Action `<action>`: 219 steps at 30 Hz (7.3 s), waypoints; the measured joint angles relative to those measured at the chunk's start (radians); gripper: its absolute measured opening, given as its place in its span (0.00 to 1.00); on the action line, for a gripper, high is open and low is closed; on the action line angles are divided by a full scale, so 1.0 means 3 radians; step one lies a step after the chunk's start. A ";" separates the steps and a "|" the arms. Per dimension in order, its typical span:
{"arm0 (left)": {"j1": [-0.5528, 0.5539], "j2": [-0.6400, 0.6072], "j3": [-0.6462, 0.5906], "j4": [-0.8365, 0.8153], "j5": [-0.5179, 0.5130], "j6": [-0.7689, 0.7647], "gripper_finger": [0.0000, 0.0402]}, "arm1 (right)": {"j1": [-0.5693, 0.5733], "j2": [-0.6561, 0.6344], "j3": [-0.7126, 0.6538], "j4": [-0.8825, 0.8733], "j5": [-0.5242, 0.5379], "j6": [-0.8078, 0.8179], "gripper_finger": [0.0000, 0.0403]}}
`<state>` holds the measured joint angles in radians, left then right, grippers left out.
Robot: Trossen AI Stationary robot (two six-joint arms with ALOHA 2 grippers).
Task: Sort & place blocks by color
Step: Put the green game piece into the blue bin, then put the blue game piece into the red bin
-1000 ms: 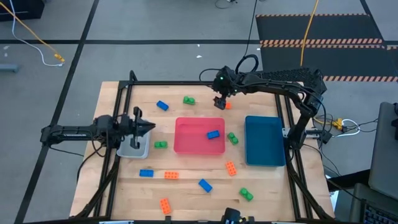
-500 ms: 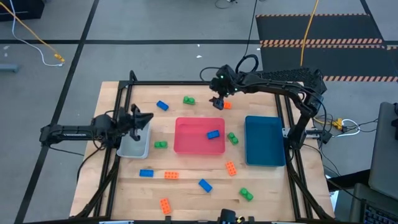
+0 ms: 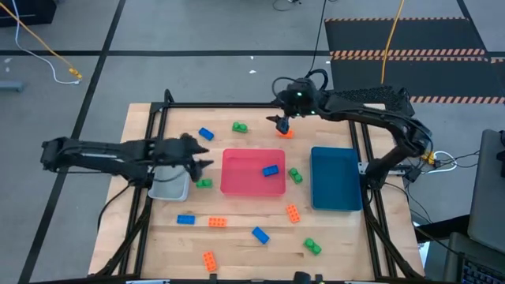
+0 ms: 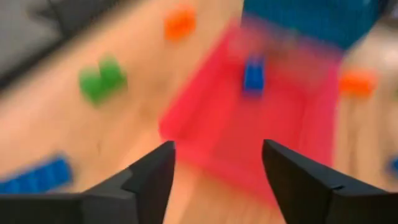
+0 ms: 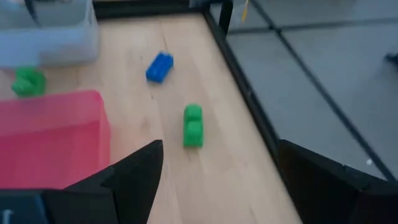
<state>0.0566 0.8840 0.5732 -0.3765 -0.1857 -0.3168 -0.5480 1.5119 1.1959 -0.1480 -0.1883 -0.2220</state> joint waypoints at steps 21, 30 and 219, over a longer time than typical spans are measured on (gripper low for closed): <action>-0.0230 0.1751 0.0911 -0.1553 0.0893 0.0376 0.83 | -0.0005 -0.1748 -0.1630 0.1589 0.0552 0.0067 0.75; -0.0258 0.2341 0.0899 -0.1521 0.0688 0.0564 0.78 | -0.0004 -0.1798 -0.1689 0.1518 0.0552 0.0079 0.75; 0.1921 0.2792 0.2240 -0.1990 -0.0057 0.1845 0.57 | -0.0031 -0.1041 -0.1624 0.1808 -0.0088 -0.0062 0.46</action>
<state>0.6331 1.7217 1.2453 -0.9735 -0.2029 0.2369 -0.5571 1.1995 0.7086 0.3942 -0.2146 -0.2405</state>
